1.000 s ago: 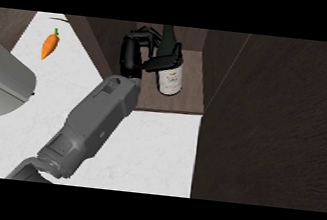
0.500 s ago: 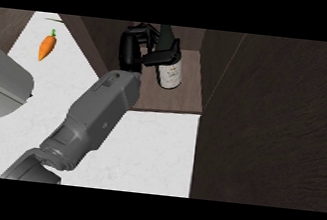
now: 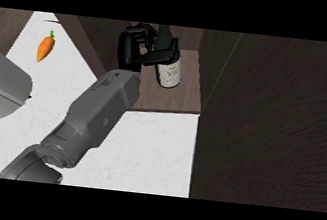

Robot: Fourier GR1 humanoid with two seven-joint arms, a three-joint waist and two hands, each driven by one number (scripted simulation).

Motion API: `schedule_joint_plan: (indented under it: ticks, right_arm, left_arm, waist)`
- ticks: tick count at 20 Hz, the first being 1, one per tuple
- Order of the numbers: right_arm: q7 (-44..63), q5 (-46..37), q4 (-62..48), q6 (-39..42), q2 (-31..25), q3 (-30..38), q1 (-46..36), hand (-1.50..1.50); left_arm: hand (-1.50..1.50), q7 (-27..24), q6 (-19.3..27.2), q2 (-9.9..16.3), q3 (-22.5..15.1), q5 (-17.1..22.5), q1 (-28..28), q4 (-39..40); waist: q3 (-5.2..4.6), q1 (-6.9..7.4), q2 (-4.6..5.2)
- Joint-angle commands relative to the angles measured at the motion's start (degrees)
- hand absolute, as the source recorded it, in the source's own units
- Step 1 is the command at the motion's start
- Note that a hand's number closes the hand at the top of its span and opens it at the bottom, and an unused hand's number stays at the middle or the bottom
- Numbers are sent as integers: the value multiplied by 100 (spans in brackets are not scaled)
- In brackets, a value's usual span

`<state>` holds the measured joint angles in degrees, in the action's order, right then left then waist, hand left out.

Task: Pick up the wine, place it into the cabinet and close the cabinet

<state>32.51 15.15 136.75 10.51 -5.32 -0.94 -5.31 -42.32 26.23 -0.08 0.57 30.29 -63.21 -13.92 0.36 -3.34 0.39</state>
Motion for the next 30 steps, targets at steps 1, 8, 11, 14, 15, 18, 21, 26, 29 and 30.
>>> schedule_joint_plan:
  ticks: [1, 8, 11, 14, 15, 18, 21, 26, 29, 30]
  right_arm:
    - [162, 475, 391, 59, -115, 197, 13, -150]
    - [34, 28, 385, 41, 48, -155, 149, -150]
    - [126, -23, 311, -146, 93, -141, -124, -150]
    - [-22, 204, 251, 56, -34, 64, 55, -150]
    - [237, 353, 462, -15, -77, 84, 77, -150]
    - [101, 192, 377, -79, -34, 88, -124, -150]
    - [293, 211, 479, -116, -91, 32, -182, -150]
    - [353, 314, 515, -135, -123, 117, -190, -150]
    - [203, 54, 302, -126, -10, -125, -312, -150]
    - [151, 27, 230, -103, -29, -58, -212, -150]
  left_arm:
    - [150, -200, -183, 163, 244, 93, 85, 299]
    - [-150, -114, 72, 108, 145, -82, -14, 606]
    - [-150, 22, 572, 30, 164, -135, -462, 730]
    - [-150, -266, 219, 94, 176, -165, 24, 804]
    - [-150, -212, 193, 270, 124, -234, 29, 838]
    - [-150, -141, 341, 222, 30, -374, -104, 944]
    - [-150, -347, 484, 49, 94, -349, 91, 955]
    - [-150, -673, 313, 83, 240, -259, 338, 830]
    - [-150, -749, 394, 8, 251, -251, 240, 804]
    - [-150, -631, 113, 233, 248, -289, 294, 834]
  waist:
    - [-40, -16, 79]
    - [-41, 30, 61]
    - [-44, -81, 105]
    - [-41, -43, 97]
    - [-42, -40, 83]
    - [-43, -78, 105]
    - [-45, -86, 103]
    - [-47, -82, 102]
    - [-47, -82, 106]
    - [-45, -39, 106]
